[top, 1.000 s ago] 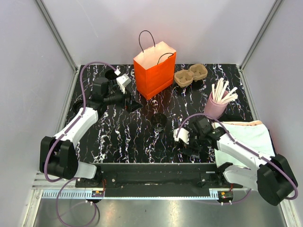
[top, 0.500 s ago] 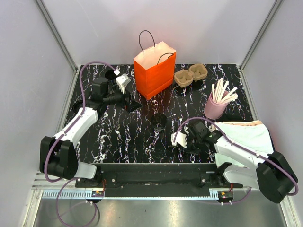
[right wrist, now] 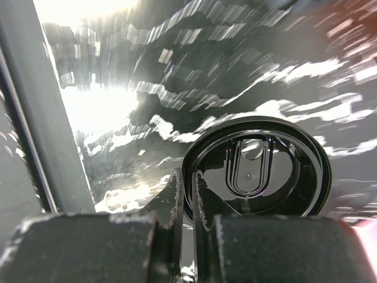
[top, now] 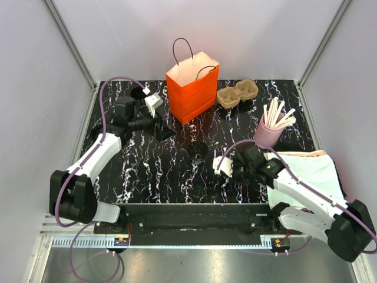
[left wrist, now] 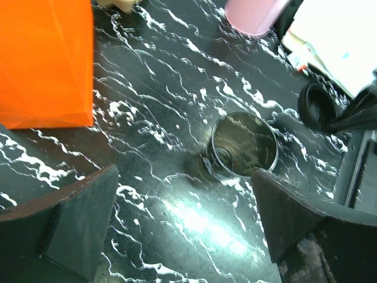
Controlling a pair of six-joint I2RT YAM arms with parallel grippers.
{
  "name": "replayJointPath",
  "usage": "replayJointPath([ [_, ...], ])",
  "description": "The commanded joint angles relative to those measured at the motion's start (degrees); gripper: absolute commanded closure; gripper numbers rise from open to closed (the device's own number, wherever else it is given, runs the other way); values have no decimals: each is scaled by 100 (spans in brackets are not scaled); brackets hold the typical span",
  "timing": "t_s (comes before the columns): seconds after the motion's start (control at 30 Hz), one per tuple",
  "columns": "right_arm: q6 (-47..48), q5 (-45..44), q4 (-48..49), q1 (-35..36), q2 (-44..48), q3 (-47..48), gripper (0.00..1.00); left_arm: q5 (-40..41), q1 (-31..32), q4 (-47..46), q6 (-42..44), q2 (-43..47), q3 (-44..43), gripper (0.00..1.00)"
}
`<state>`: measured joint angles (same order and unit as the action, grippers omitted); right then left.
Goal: Pack the takeout coffee
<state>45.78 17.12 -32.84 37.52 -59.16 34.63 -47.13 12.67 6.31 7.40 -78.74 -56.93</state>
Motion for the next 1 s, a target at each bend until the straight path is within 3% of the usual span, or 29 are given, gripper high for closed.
replayJointPath([
  [0.0,-350,675,-406,63,239,1368,100,-331,34,546,1033,183,-608,1],
  [0.27,-1018,2364,-1504,19,-693,3837,98,301,543,1214,3475,1106,-942,1],
  [0.37,-1229,3146,-1786,-156,-1123,4566,98,362,666,1741,4108,1255,-1294,1],
  [0.53,-1615,4289,-2200,-526,-2064,5763,96,1355,1009,3200,5060,1045,-2452,1],
  [0.73,-2213,5081,-2524,-754,-3057,7151,95,821,1264,3377,5869,1159,-2631,1],
  [0.97,-2328,5405,-2727,-772,-3497,7567,95,170,1467,3703,6502,1019,-2543,1],
])
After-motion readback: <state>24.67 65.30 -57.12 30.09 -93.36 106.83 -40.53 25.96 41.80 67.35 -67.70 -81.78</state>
